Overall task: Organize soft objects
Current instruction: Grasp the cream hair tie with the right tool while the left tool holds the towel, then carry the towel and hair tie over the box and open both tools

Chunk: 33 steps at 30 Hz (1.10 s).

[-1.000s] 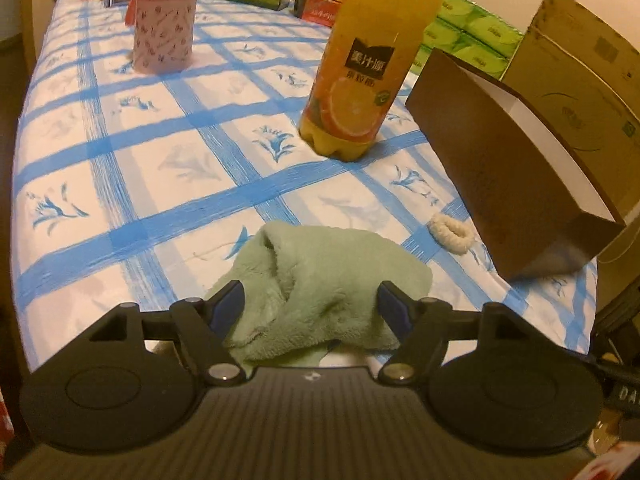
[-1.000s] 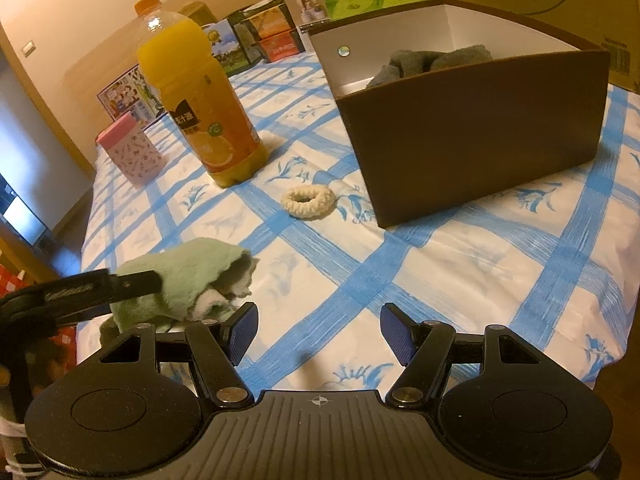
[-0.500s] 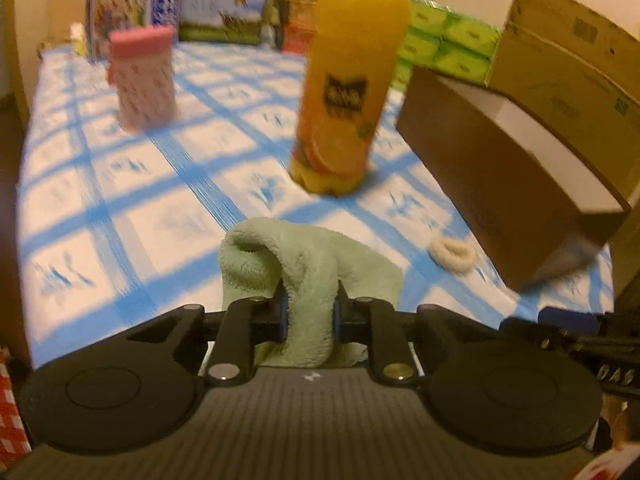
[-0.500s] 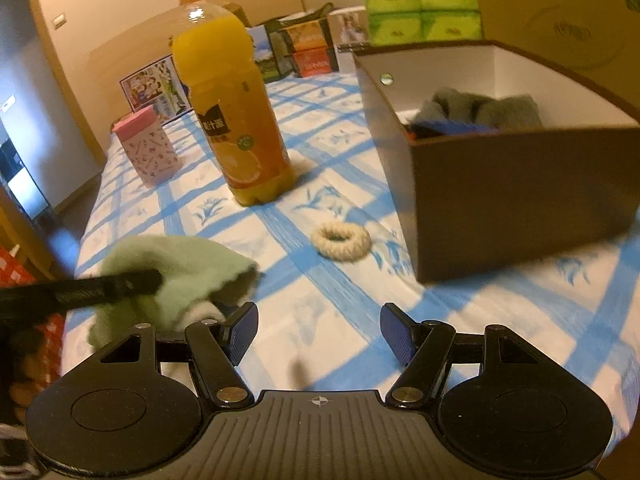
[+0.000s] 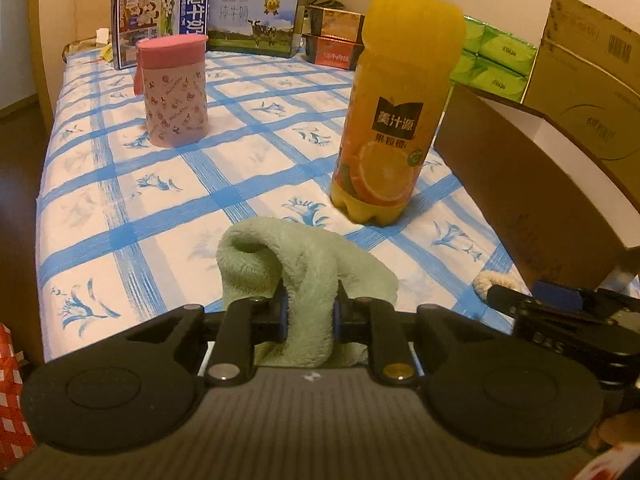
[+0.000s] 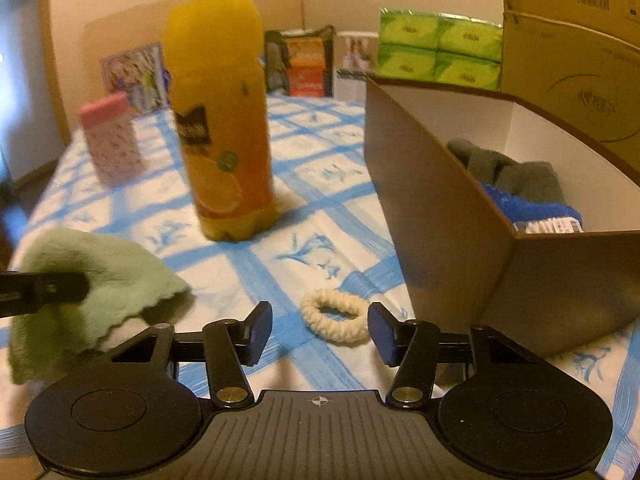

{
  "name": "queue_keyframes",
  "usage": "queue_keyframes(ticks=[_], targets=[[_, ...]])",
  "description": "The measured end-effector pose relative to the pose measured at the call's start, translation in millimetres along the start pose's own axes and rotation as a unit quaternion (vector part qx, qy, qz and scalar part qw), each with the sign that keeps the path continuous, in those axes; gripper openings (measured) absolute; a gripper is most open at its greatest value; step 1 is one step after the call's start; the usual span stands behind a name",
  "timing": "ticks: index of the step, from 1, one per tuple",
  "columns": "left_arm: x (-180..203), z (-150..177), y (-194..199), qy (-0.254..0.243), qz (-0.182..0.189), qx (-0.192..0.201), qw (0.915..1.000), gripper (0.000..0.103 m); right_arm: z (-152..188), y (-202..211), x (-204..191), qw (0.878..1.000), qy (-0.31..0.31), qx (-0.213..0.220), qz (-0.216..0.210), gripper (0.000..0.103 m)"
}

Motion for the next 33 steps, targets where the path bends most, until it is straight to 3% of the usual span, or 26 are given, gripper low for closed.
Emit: queue_keyframes(ticks=[7,12,16,20,33], targets=[[2,3,-15,0.0,0.006,-0.008,0.9999,0.018,10,-26,0,0.998,0.006,-0.01,0.063,0.053],[3,4,-21,0.0,0.008,-0.01,0.9999,0.018,12,-31,2,0.998,-0.023,0.002,0.066,0.052],[4,5,-20,-0.003,0.008,-0.01,0.9999,0.018,10,-32,2,0.997,-0.033,0.007,0.065,0.031],[5,6,-17,-0.005,0.01,-0.008,0.9999,0.017,12,-28,2,0.999,-0.026,0.007,0.044,0.018],[26,13,19,-0.023,0.039,0.0,0.999,0.017,18,18,9,0.995,-0.073,-0.026,-0.055,0.017]])
Point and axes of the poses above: each gripper's, at about its wrist camera, not at the fingertips, and y roughly against the way its jaws point, x to its right, z to its underside, the point moved 6 cm from there along -y, roughly the way its jaws point, and after that the axes turned 6 degrees about -y, right-handed, at the moved point
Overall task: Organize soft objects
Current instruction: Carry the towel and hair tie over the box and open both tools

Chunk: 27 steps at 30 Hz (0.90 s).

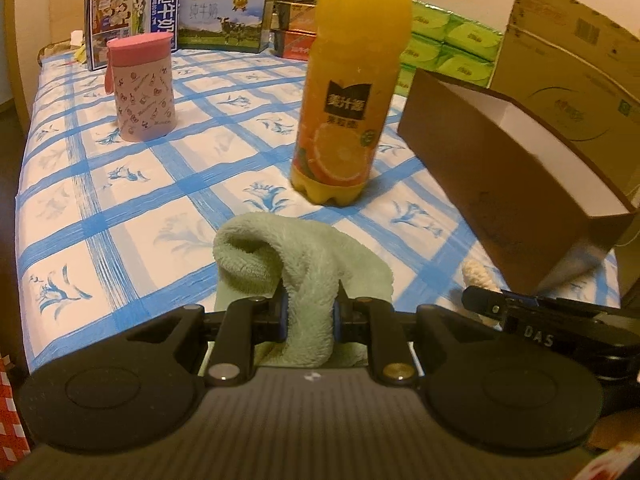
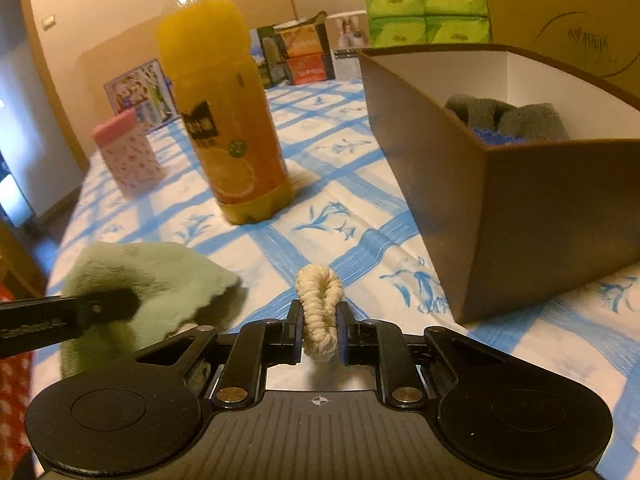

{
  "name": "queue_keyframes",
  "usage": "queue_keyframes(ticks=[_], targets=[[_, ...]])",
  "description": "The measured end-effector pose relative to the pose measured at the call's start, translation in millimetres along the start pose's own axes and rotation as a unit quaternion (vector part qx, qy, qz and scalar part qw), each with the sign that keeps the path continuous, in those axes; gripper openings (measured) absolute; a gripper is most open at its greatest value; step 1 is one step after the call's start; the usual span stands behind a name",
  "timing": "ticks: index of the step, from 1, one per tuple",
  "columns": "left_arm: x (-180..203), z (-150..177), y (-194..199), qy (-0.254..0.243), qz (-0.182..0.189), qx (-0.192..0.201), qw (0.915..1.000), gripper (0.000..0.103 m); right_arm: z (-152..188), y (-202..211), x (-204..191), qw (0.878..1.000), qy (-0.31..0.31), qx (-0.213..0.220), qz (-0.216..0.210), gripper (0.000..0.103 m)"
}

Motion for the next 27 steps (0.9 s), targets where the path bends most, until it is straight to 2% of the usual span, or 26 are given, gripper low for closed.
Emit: queue_keyframes(ticks=[7,12,19,23,27], targets=[[22,-9,35,-0.017,0.031,0.026,0.999,0.017,-6,46,2,0.999,-0.016,0.007,-0.039,0.017],[43,-31,61,-0.038,0.053,0.065,0.9958,0.017,-18,79,8,0.998,-0.021,0.026,-0.052,0.017],[77,-79,84,-0.07,0.081,0.127,0.9861,0.017,-61,116,25,0.995,-0.026,0.08,-0.057,0.017],[101,-110,83,-0.083,0.103,0.149,0.9801,0.017,-94,129,42,0.992,-0.017,0.115,-0.045,0.017],[127,-136,73,-0.099,0.118,0.162,0.9748,0.017,-124,131,59,0.991,-0.004,0.132,-0.027,0.017]])
Point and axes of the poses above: each gripper's, at about its wrist camera, not at the fingertips, and y roughly against the way its jaws point, x to its right, z to its underside, the point moved 6 cm from there along -y, roughly the way its jaws point, and after that the axes turned 6 degrees about -y, right-handed, at the moved point
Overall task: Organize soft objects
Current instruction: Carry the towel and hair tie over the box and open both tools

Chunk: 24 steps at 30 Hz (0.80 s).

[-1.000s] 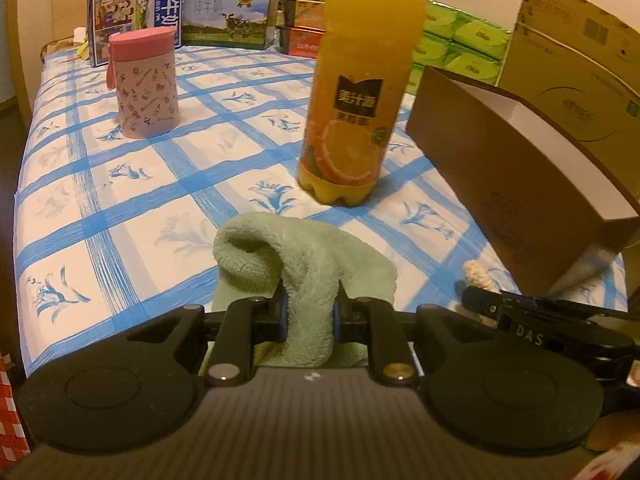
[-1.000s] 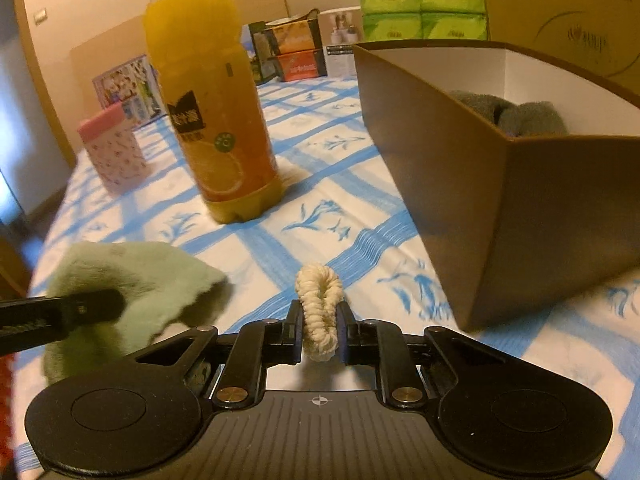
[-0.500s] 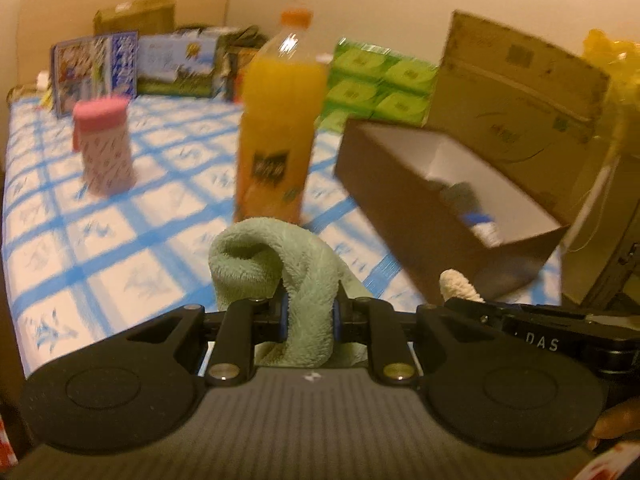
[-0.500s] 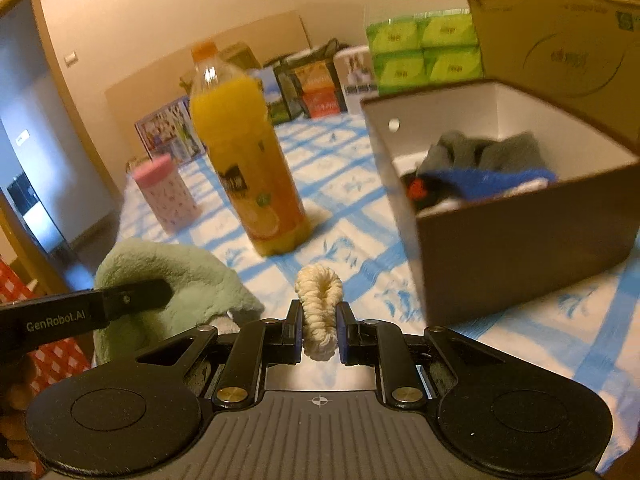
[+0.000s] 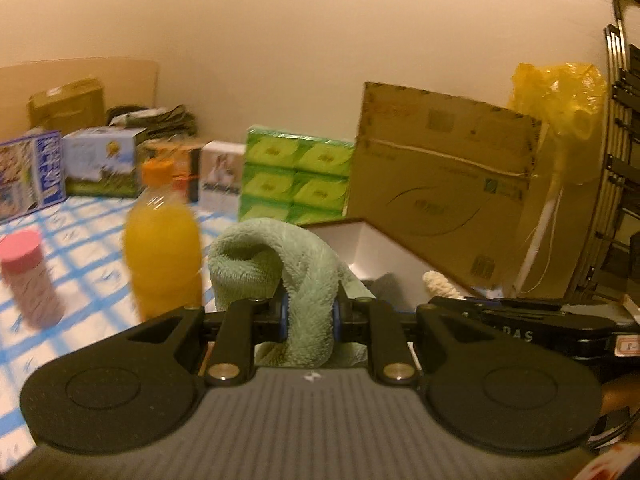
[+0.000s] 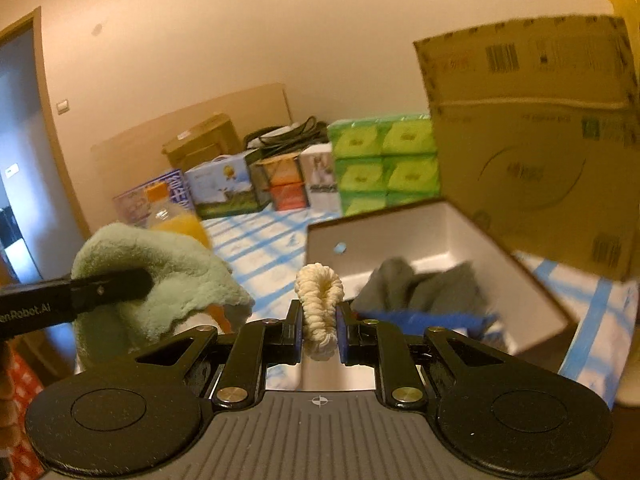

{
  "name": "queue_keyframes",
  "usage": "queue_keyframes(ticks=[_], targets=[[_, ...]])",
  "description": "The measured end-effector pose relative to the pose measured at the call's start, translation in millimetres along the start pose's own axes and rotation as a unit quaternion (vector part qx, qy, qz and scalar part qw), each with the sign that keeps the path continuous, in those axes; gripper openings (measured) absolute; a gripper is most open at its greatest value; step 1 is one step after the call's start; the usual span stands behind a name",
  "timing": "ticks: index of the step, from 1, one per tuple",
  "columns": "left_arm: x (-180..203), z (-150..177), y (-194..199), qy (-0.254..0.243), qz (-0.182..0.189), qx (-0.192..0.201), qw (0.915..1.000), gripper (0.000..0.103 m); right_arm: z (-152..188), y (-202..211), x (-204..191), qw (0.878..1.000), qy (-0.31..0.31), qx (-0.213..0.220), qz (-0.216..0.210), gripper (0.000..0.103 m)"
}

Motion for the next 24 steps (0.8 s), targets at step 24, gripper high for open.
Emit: queue_keyframes(ticks=[24], targets=[[27,-44,-224,-0.082,0.006,-0.076,0.9937,0.017,-103,-170,120,0.994,0.027,-0.088,0.057,0.017]])
Point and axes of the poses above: each gripper's, at about its wrist camera, not at the fingertips, and y roughly against the way its jaws point, x to its right, z to its underside, the point moved 6 cm from there along -y, roughly the way its jaws point, and after that the axes turned 6 degrees about -y, right-handed, at the moved point
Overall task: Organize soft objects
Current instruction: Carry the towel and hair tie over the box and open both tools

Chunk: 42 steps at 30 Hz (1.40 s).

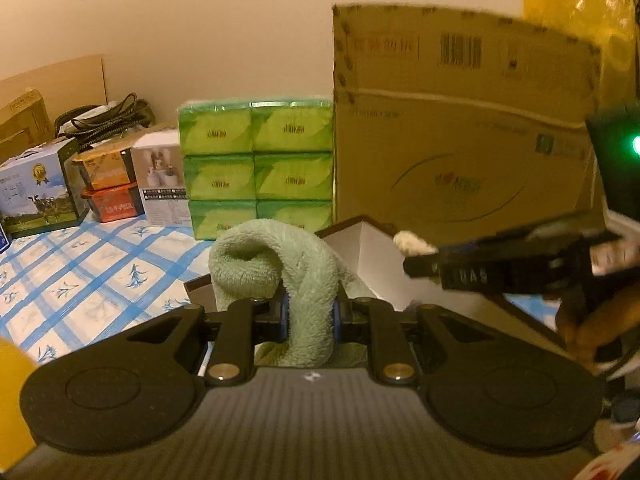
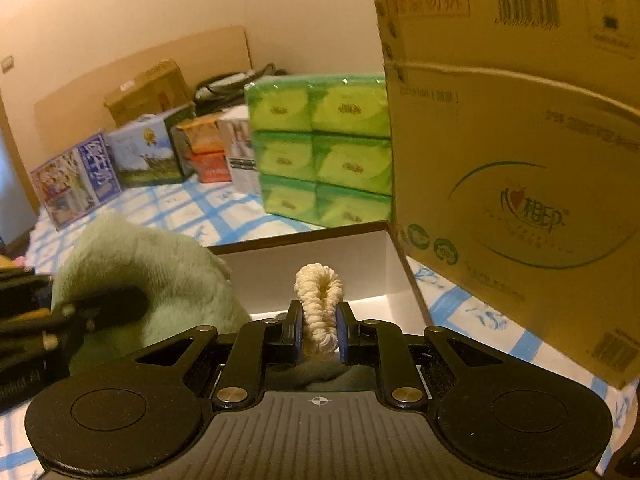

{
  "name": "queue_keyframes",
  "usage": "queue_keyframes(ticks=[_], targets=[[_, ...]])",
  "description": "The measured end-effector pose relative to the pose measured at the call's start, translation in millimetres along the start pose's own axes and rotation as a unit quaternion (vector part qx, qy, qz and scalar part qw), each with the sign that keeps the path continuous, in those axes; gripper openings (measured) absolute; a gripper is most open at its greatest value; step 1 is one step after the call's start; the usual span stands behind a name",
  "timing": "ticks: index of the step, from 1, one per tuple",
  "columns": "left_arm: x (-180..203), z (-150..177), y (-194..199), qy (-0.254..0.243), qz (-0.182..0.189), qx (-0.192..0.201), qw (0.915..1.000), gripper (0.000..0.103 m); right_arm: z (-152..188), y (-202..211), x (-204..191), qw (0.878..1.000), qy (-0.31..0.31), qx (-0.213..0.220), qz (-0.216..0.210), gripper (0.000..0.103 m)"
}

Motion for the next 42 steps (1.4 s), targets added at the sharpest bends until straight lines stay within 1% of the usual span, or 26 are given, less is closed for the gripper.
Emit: queue_keyframes(ticks=[2,4,5,6,7,8,9,11,16,19,21,27,31,37,40,42], targets=[[0,3,-15,-0.006,0.002,-0.01,0.9999,0.018,-4,-13,6,1.0,-0.001,-0.006,0.007,0.017],[-2,5,-29,-0.006,0.003,-0.018,0.9998,0.02,-7,-24,10,1.0,-0.005,-0.012,0.005,0.017],[-3,6,-34,-0.007,0.002,-0.022,0.9997,0.024,-9,-29,11,1.0,-0.008,-0.012,0.001,0.021],[-4,7,-39,-0.006,-0.001,-0.024,0.9997,0.027,-11,-33,13,1.0,-0.014,-0.008,0.002,0.026],[-5,8,-45,-0.004,-0.005,-0.03,0.9995,0.03,-13,-37,16,1.0,-0.019,-0.003,0.003,0.043],[-6,9,-48,-0.006,-0.006,-0.034,0.9994,0.034,-15,-39,17,1.0,-0.022,0.002,0.004,0.056],[-6,11,-50,-0.006,-0.007,-0.036,0.9993,0.034,-17,-41,20,0.999,-0.03,0.008,0.009,0.058],[-7,12,-51,-0.009,-0.006,-0.04,0.9991,0.035,-20,-43,26,0.999,-0.047,0.016,0.011,0.058],[-13,20,-46,0.006,-0.004,-0.049,0.9988,0.037,-15,-39,29,0.999,-0.051,0.007,0.0,0.058],[-12,23,-40,0.014,0.005,-0.053,0.9985,0.038,-7,-32,30,0.999,-0.054,-0.005,-0.004,0.058],[-9,25,-33,0.015,0.009,-0.054,0.9984,0.04,0,-26,29,0.998,-0.055,-0.012,-0.006,0.058],[0,31,-9,0.016,0.018,-0.053,0.9983,0.043,21,-4,20,0.998,-0.06,-0.027,-0.017,0.058],[1,39,13,0.025,0.019,-0.056,0.998,0.043,33,17,11,0.997,-0.062,-0.028,-0.023,0.058],[3,56,58,0.041,0.012,-0.055,0.9976,0.043,52,56,-4,0.996,-0.072,-0.031,-0.038,0.058],[5,64,82,0.043,-0.008,-0.055,0.9975,0.046,63,78,-12,0.996,-0.073,-0.022,-0.041,0.06],[7,70,99,0.048,-0.011,-0.054,0.9973,0.052,72,93,-18,0.997,-0.072,-0.018,-0.036,0.063]])
Point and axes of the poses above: each gripper's, at about its wrist camera, not at the fingertips, and y roughly against the way its jaws point, x to its right, z to its underside, the point moved 6 cm from there along -y, roughly the way its jaws point, and after that the axes turned 6 degrees about -y, right-handed, at the moved point
